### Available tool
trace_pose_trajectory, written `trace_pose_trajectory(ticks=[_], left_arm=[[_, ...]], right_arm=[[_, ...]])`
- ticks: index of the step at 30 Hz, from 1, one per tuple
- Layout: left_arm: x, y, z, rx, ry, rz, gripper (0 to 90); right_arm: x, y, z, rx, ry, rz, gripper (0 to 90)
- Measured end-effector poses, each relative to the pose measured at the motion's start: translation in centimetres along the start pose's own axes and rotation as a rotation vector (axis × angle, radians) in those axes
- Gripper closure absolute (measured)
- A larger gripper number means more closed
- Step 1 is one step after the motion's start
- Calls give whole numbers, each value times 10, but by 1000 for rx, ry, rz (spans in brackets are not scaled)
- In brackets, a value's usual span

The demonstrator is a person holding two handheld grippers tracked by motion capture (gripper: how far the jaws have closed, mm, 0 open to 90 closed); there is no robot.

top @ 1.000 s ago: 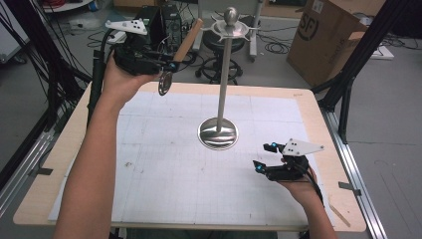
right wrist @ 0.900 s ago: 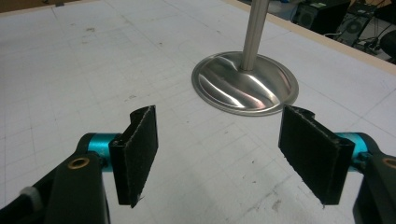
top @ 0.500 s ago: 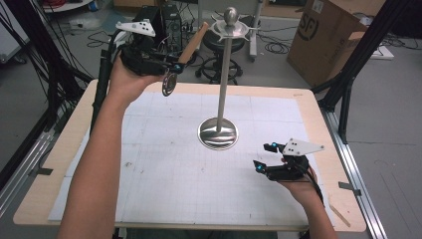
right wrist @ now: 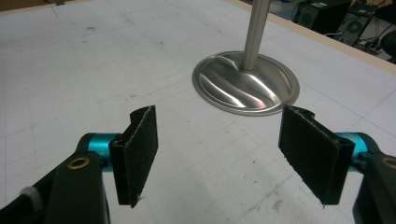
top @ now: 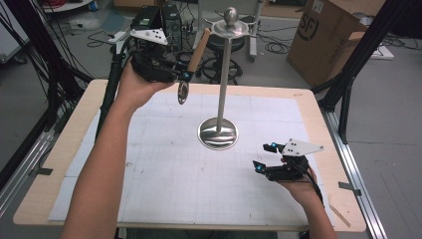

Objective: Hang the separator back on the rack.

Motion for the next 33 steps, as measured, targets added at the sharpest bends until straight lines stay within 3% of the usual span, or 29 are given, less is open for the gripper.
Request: trace_pose_trajectory(ticks=[8, 13, 18, 30, 33], left_arm=[[-9, 1, -2, 2, -11, 1, 689], [-11, 7, 0, -2, 22, 27, 689], [-12, 13, -1, -5, 27, 26, 689], [-20, 9, 0, 1, 25, 57, 686], [-19, 9, 0, 12, 20, 47, 633]], right_arm=[[-1, 0, 0, 1, 2, 0, 279], [-1, 0, 0, -2, 3, -2, 279], [-1, 0, 0, -2, 3, -1, 279], [0, 1, 0, -1, 2, -8, 279], [0, 0, -1, -2, 2, -8, 279]])
Point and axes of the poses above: each handheld gripper's, and its own axes: x roughly backward along the jaws, y roughly out of its top, z roughly to its left, the point moved 6 cm from there along -x, roughly forward along the jaws, and after that the axes turned 9 degrees about x, right-handed, at the moved point
